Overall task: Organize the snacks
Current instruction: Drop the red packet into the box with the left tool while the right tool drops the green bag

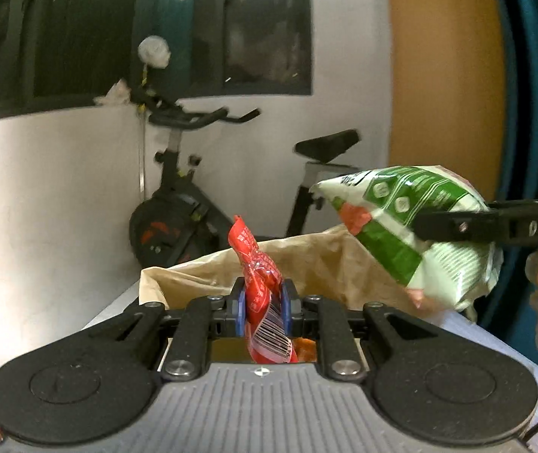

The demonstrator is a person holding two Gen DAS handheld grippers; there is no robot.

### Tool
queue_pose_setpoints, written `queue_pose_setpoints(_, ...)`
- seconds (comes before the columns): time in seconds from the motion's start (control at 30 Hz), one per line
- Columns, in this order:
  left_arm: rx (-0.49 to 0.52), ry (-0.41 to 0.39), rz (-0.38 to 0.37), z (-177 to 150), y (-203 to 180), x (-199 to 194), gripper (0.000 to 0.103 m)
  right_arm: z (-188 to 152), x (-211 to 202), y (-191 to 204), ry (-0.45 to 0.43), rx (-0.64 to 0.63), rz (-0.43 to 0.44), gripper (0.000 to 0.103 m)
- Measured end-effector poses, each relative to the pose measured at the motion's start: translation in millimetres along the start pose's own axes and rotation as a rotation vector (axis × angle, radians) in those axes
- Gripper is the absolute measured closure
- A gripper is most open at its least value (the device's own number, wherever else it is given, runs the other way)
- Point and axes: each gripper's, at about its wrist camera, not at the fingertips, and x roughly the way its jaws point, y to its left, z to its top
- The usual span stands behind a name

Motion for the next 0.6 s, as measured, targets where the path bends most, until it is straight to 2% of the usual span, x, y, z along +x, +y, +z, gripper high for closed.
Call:
queue_pose_setpoints(0.1, -0.028, 0.075, 0.042, 3.2, 9.4, 31.0, 0.083, 5.6, 42.1, 4.3, 0.030, -0.065, -0.053, 0.026)
queue_pose_setpoints(0.23, -0.056, 0.124, 0.067, 0.8, 15.7, 54.8, 0.081, -1.2, 84.9, 6.0, 0.086, -0.079, -0.085, 0.026)
queue_pose_setpoints(0.33, -0.067, 0.136, 0.098, -0.4, 16.4, 60.4, 0.051, -10.5, 103.3, 2.4, 0.139, -0.050, -0.096, 0.025)
queue_pose_setpoints(0.37, -0.081, 0.144, 0.103, -1.2, 17.7, 60.5, 0.035, -13.2, 109.7, 1.0, 0.163, -0.032, -0.098, 0.023)
queue_pose_setpoints(0.4, -0.094, 0.141, 0.103, -1.9, 20.8, 57.9, 0.033, -15.4, 114.5, -1.5, 0.183, -0.010, -0.100, 0.023)
queue_pose_setpoints(0.5, -0.106, 0.128, 0.098, -6.3, 26.8, 49.3, 0.033, -20.2, 116.9, -10.4, 0.212, 0.050, -0.084, 0.020)
queue_pose_setpoints(0.6, -0.118, 0.121, 0.110, -5.2, 31.7, 45.4, 0.033, -23.4, 101.6, -14.9, 0.146, 0.052, -0.068, 0.011)
